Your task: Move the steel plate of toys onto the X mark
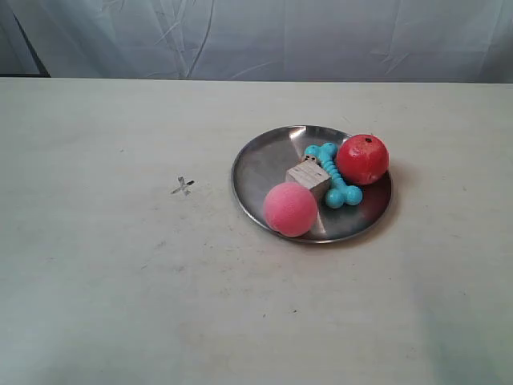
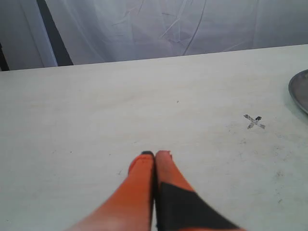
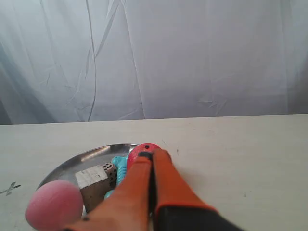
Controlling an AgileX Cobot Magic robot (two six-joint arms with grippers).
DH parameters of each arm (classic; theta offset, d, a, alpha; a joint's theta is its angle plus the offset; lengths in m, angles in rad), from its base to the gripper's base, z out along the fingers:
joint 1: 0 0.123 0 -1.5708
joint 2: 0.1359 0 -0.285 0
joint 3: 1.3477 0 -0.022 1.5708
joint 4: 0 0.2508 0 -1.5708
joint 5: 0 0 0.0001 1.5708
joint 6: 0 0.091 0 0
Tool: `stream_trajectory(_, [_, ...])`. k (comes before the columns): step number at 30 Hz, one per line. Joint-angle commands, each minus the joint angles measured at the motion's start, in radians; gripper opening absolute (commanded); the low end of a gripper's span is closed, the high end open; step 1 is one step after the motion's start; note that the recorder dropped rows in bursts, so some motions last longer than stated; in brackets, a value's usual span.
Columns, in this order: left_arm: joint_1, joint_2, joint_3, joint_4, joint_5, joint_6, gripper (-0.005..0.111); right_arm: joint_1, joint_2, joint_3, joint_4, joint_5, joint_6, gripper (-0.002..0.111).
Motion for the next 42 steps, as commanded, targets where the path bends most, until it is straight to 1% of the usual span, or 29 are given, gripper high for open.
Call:
stream_trajectory(1, [0.0, -0.008, 0.005, -0.001, -0.011, -0.009, 0.0, -0.004, -0.007, 0.003, 0.0, -0.011, -0.004, -0.001])
stream_trajectory(8, [0.0, -0.008, 0.005, -0.001, -0.011, -0.009, 0.0, -0.004, -0.007, 0.003, 0.0, -0.017, -0.004, -0.001])
stream_trajectory(11, [-0.002, -0.009, 0.005, -0.001, -0.011, -0.009, 0.0, -0.004, -0.007, 0.003, 0.006, -0.053, -0.004, -0.001])
stream_trajectory(12, [-0.002, -0.012, 0.005, -0.001, -0.011, -0.009, 0.0, -0.004, -0.007, 0.003, 0.033, -0.068, 0.009, -0.001])
stream_trajectory(18, [-0.002, -0.012, 0.005, -0.001, -0.011, -0.009, 0.0, -0.004, -0.007, 0.003, 0.473, -0.144, 0.181, -0.001])
stream_trajectory(21, [-0.002, -0.012, 0.005, -0.001, -0.011, -0.009, 0.0, -0.004, -0.007, 0.003, 0.636, -0.158, 0.186, -0.001])
stream_trajectory(23, [-0.002, -0.012, 0.005, -0.001, -0.011, -0.009, 0.0, -0.004, -0.007, 0.003, 0.673, -0.16, 0.186, -0.001])
stream_trajectory(27, [-0.002, -0.012, 0.005, -0.001, -0.011, -0.009, 0.0, -0.004, -0.007, 0.003, 0.673, -0.13, 0.186, -0.001])
stream_trajectory(29, [-0.002, -0.012, 0.005, -0.001, -0.026, -0.005, 0.0, -0.004, -0.007, 0.003, 0.673, -0.084, 0.186, -0.001])
stream_trajectory(30, [-0.002, -0.012, 0.005, -0.021, -0.046, -0.013, 0.0, -0.004, -0.007, 0.003, 0.682, -0.064, 0.188, -0.001])
stream_trajectory(31, [-0.002, -0.012, 0.005, -0.076, -0.074, -0.044, 0.0, -0.004, -0.007, 0.003, 0.686, -0.045, 0.188, -0.001])
stream_trajectory(33, [-0.002, -0.012, 0.005, -0.224, -0.167, -0.063, 0.0, -0.004, -0.007, 0.003, 0.691, -0.028, 0.19, -0.001])
stream_trajectory(34, [-0.002, -0.012, 0.005, -0.291, -0.222, -0.069, 0.0, -0.004, -0.007, 0.003, 0.715, -0.028, 0.19, -0.001])
stream_trajectory(36, [-0.002, -0.012, 0.005, -0.492, -0.348, -0.123, 0.0, -0.004, -0.007, 0.003, 0.785, -0.024, 0.19, -0.001])
stream_trajectory(37, [-0.002, -0.012, 0.005, -0.552, -0.405, -0.12, 0.0, -0.004, -0.007, 0.003, 0.813, -0.008, 0.19, -0.001])
stream_trajectory(38, [-0.002, -0.012, 0.005, -0.583, -0.493, -0.115, 0.0, -0.004, -0.007, 0.003, 0.811, 0.009, 0.188, -0.001])
stream_trajectory(40, [-0.002, -0.012, 0.005, -0.586, -0.638, -0.122, 0.0, -0.004, -0.007, -0.025, 0.784, 0.046, 0.161, -0.001])
stream_trajectory(41, [-0.002, -0.012, -0.004, -0.583, -0.675, -0.139, 0.0, -0.004, -0.007, -0.047, 0.767, 0.056, 0.137, -0.001])
stream_trajectory(42, [-0.002, -0.012, -0.031, -0.568, -0.683, -0.139, 0.0, -0.004, -0.007, -0.066, 0.746, 0.057, 0.11, -0.001])
